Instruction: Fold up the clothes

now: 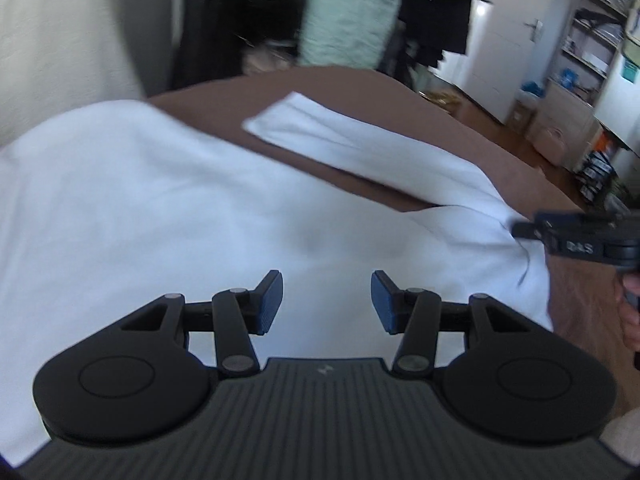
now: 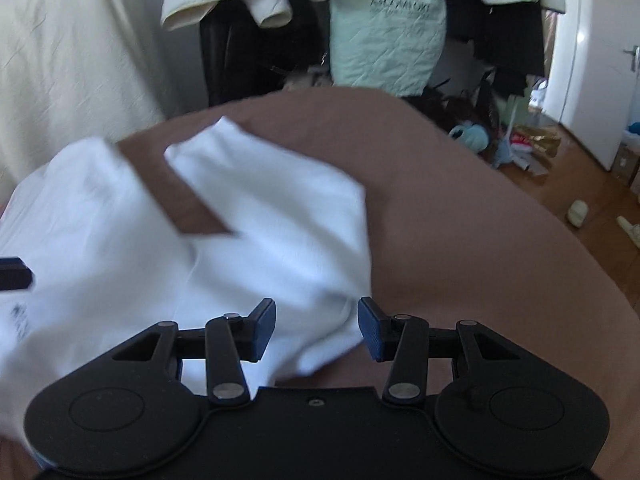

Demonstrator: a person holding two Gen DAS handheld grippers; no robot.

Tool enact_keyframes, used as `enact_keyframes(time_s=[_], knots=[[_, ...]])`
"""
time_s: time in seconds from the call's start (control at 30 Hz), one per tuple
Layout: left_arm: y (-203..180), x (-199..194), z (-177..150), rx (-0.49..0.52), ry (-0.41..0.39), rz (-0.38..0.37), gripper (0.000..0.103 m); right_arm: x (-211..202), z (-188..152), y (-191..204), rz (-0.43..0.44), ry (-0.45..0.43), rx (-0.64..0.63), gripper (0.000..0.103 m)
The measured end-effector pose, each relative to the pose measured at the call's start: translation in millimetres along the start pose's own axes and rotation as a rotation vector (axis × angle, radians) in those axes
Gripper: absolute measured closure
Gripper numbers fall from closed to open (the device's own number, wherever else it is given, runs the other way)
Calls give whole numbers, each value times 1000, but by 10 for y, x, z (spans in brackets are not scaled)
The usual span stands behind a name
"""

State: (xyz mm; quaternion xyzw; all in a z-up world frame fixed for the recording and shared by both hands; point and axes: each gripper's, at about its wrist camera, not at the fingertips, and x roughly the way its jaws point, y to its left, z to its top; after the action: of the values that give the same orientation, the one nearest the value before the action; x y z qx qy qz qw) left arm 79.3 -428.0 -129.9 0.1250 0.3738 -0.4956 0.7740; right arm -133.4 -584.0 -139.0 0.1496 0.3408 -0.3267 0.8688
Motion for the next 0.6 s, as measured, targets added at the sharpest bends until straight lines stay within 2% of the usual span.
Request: enact_keyframes(time_s=[0.1, 0.23, 0.3, 0.37, 0.4, 0.43, 0.47, 0.53, 0.6], knots=[[-27, 263, 11, -38, 86, -46, 55, 181, 129, 59, -66, -52, -110, 52], [-91, 376, -113, -39, 223, -48, 55, 377, 75, 216, -32, -21, -307, 55], [-137, 341, -191, 12, 224, -43, 55, 427, -1, 292, -19, -45, -400, 55], [-125, 330, -248, 15, 227, -38, 55, 480, -29, 341, -17, -74, -476, 57], [-110, 325, -269, 6, 226, -38, 55, 512, -3, 344, -25, -91, -499, 62], [-95, 320, -290, -3, 225, -38, 55, 543, 22, 347, -32, -107, -521, 83], [-78, 309, -298, -13, 224, -38, 55, 518, 84, 302, -63, -135, -494, 99], [-46, 290, -313, -31, 222, -36, 55, 429, 231, 180, -139, -197, -406, 99], [-25, 292, -315, -47, 216, -19, 55, 230, 333, -76, -212, -263, -238, 99]])
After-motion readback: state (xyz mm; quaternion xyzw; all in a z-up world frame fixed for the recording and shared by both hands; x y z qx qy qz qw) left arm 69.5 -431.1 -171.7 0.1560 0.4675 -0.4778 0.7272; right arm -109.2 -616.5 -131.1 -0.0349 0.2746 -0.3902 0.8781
